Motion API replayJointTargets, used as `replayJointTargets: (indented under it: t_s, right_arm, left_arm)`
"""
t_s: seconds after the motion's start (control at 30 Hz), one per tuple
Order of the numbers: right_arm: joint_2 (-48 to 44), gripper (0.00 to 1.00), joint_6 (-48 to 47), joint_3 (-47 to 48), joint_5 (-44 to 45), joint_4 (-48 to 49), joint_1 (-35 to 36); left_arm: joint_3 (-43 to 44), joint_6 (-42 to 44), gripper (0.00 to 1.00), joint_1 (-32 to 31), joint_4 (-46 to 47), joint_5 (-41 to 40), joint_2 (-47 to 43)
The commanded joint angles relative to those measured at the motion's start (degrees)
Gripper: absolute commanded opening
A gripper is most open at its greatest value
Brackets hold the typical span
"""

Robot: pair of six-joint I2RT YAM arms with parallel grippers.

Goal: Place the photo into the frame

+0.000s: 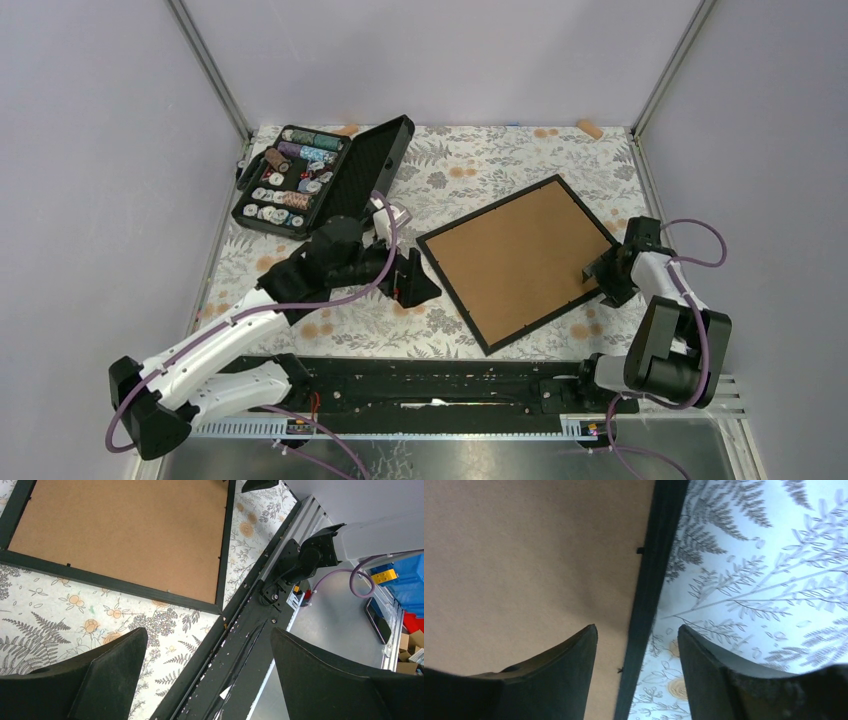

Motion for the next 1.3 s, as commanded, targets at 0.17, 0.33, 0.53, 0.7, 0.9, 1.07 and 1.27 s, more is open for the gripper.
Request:
replayJointTargets:
  t_s: [0.17,0.33,0.53,0.7,0.9,1.07,1.27]
  right_arm:
    - [1.8,0.54,0.22,-4.59,-10.83,8.24,0.03]
    - [3.4,0.47,-0.17,-6.2,-13.26,9.36,0.03]
    - [8.06,0.1,-1.49,-4.57,-15.3,6.74,0.11]
    - [6.5,0.0,-1.92,-0.57,-17.23,0.98,0.11]
    - [5.35,0.0,-2.91,4.41,-25.25,-5.81,0.11]
    - [-0.21,0.0,-1.08,6.3,-25.13,-8.16,0.11]
    - [-1.77,0.0,-2.65,8.12,-24.67,-11.5,0.11]
  left_arm:
    - [5.08,0.07,0.98,-2.27,3.06,1.87,7.15]
    - [7.48,-4.86,0.98,-4.39,3.86,-2.92,12.11]
    - [9.98,-6.94,0.98,-9.62,4.78,-9.95,16.37]
    - [14.43,-4.47,0.98,-15.18,4.73,-16.43,23.51]
    - [24.67,-0.88,0.97,-24.92,0.38,-35.67,35.75]
    - [30.65,5.4,0.97,-32.97,0.28,-49.25,45.53]
    - [37.97,15.9,0.98,-39.47,-1.92,-63.93,57.32]
